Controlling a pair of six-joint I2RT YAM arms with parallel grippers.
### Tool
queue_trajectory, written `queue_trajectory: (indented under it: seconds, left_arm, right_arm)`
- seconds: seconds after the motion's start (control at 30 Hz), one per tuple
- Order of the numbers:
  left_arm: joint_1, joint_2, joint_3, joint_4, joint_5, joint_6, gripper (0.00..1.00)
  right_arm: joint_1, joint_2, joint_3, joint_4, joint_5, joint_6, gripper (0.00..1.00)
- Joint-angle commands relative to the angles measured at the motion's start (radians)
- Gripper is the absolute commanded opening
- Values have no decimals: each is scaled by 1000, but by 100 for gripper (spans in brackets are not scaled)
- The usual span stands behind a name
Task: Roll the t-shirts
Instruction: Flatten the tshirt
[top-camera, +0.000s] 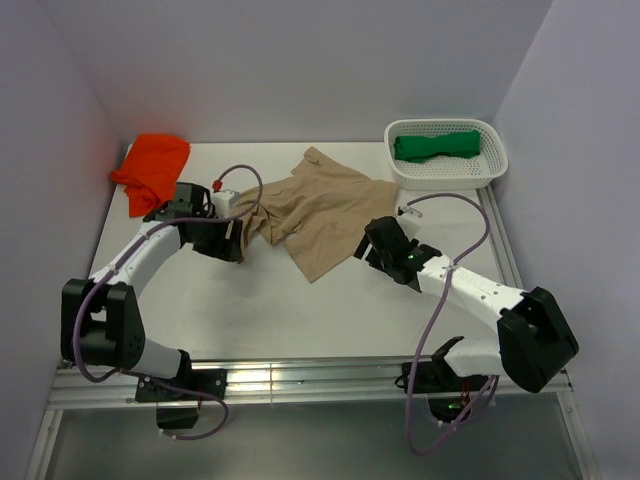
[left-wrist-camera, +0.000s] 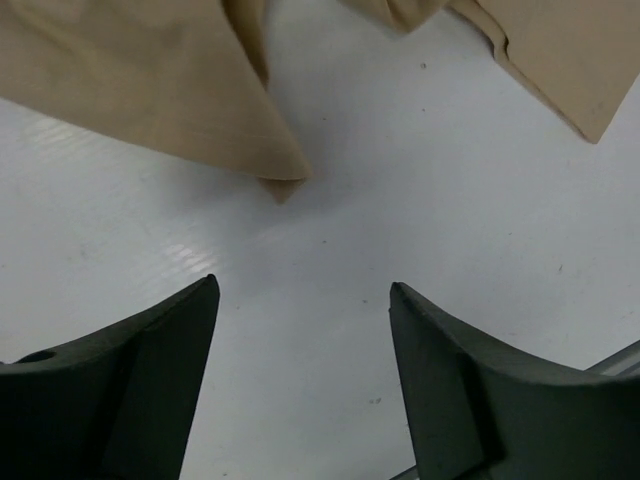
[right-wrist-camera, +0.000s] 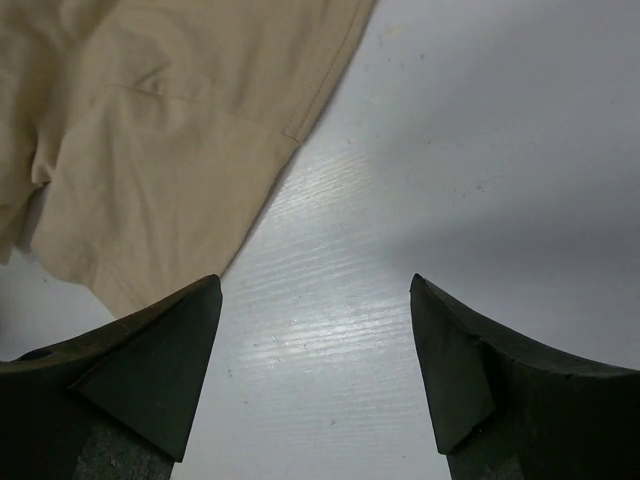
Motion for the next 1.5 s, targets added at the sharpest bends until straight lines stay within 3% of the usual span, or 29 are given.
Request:
queue_trajectory:
  seconds: [0.0, 0.3, 0.5, 0.6, 0.83, 1.07, 1.17, 1.2, 1.3, 1.33, 1.47]
  left_arm:
    - [-59, 47, 1, 60, -76, 12, 72]
    - [-98, 192, -13, 164, -155, -26, 67]
    - [-102, 245, -4, 181, -113, -26, 68]
    - [-107, 238, -21, 200, -109, -18, 75]
    - [-118, 281, -21, 259, -158, -41, 73]
    - [-130, 313, -9, 266, -187, -51, 49]
    - [-133, 307, -6, 264, -207, -51, 30]
    - [-133, 304, -3, 263, -208, -49, 20]
    - [-132, 284, 19, 250, -224, -49, 0]
    - [-132, 278, 28, 244, -225, -48, 0]
    - [-103, 221, 80, 189, -196, -43, 0]
  right_arm:
    - [4, 45, 35, 73, -6, 30, 82]
    - [-14, 235, 134, 121, -15, 56, 79]
    - [-63, 324, 166, 168, -89, 74, 71]
    - [-63, 335, 152, 202, -107, 82, 70]
    - [-65, 404, 177, 210, -101, 97, 70]
    - [-89, 462, 192, 233, -105, 111, 66]
    - [-112, 482, 192, 254, -124, 113, 55]
    - [-120, 493, 195, 257, -130, 111, 51]
    - [-128, 507, 213, 245, -132, 102, 28]
    - [-131, 505, 216, 241, -127, 103, 18]
    - [-134, 450, 194, 219, -96, 93, 3]
